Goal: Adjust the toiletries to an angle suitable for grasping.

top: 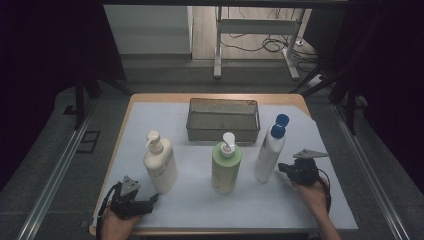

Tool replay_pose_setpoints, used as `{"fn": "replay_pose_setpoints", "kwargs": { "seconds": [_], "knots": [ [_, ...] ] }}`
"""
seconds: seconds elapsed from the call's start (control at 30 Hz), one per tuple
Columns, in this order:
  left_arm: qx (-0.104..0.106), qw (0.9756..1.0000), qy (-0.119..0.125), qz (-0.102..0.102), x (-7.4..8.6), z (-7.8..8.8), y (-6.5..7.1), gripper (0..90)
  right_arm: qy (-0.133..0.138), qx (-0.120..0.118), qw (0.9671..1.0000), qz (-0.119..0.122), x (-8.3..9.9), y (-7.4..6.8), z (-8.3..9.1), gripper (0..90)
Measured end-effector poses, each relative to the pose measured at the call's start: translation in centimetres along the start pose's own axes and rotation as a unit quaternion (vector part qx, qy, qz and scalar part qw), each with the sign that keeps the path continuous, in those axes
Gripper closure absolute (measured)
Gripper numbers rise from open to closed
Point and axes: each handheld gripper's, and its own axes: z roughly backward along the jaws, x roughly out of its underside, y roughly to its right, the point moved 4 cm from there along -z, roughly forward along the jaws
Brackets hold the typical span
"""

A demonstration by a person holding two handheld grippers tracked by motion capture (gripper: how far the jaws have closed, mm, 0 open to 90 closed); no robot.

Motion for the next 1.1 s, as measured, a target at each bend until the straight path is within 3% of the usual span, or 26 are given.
{"fn": "replay_pose_setpoints", "kwargs": {
  "seconds": [0.17,0.37,0.7,0.9,1.03,1.1],
  "knots": [
    [-0.001,1.0,0.0,-0.001,0.0,0.0,0.0,12.3,0.009,-0.019,0.9998,-0.003,1.0,-1.2,1.3,89.7],
    [-0.001,1.0,0.0,-0.001,0.0,0.0,0.0,12.3,0.009,-0.038,0.999,0.022,1.6,-4.1,2.0,89.6],
    [-0.001,1.0,0.0,-0.001,0.0,0.0,0.0,12.3,0.008,-0.054,0.997,0.055,0.7,-7.6,0.8,89.5],
    [-0.001,1.0,0.0,-0.001,0.0,0.0,0.0,12.3,0.007,-0.043,0.9972,0.06,0.2,-8.3,-0.5,89.6],
    [-0.001,1.0,0.0,-0.001,0.0,0.0,0.0,12.3,0.009,-0.027,0.9978,0.06,0.2,-8.2,-1.0,89.6],
    [-0.001,1.0,0.0,-0.001,0.0,0.0,0.0,12.3,0.01,-0.029,0.9979,0.057,0.3,-8.1,-1.0,89.6]
  ]
}}
